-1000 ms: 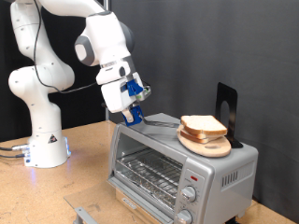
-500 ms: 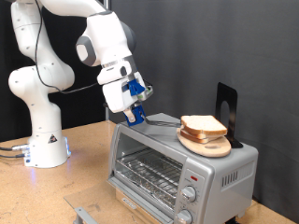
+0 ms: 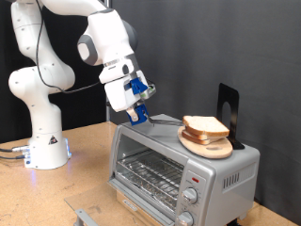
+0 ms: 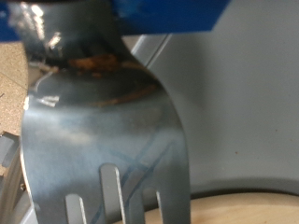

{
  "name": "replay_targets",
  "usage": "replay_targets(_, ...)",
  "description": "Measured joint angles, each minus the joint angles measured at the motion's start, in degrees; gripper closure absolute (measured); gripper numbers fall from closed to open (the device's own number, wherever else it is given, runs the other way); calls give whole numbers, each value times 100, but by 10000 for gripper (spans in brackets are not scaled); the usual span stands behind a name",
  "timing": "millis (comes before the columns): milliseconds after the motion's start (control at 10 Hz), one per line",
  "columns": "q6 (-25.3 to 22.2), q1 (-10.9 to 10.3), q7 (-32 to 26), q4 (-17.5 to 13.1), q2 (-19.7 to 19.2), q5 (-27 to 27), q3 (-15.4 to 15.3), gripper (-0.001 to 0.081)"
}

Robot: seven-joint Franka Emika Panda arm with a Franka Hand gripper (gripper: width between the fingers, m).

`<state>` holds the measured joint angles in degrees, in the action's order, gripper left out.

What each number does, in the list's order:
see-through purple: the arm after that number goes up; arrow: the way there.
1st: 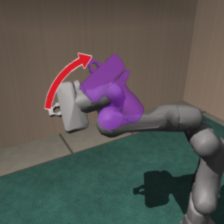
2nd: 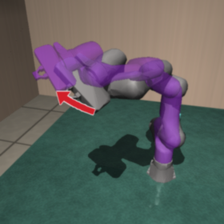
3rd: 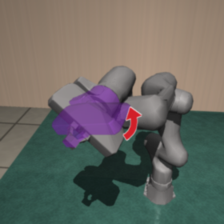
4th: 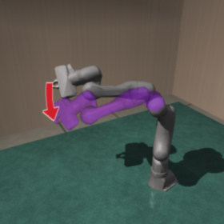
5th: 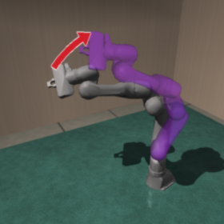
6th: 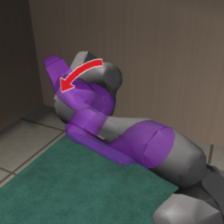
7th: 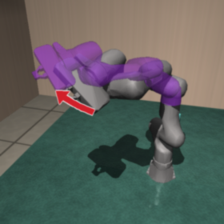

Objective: Make a piece of toast with the oven

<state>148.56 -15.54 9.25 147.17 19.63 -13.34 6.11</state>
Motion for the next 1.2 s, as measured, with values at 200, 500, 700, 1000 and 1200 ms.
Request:
replay_targets(200, -1, -18, 0, -28, 0, -9, -15, 359)
replay_targets(500, -158, -31, 9, -63, -36, 6, -101, 359)
replay_targets(700, -427, -30, 111, -161, -111, 22, -149, 359)
replay_targets(1000, -497, -30, 285, -325, -276, 22, -181, 359)
replay_targets(1200, -499, -25, 403, -449, -393, 53, -195, 359)
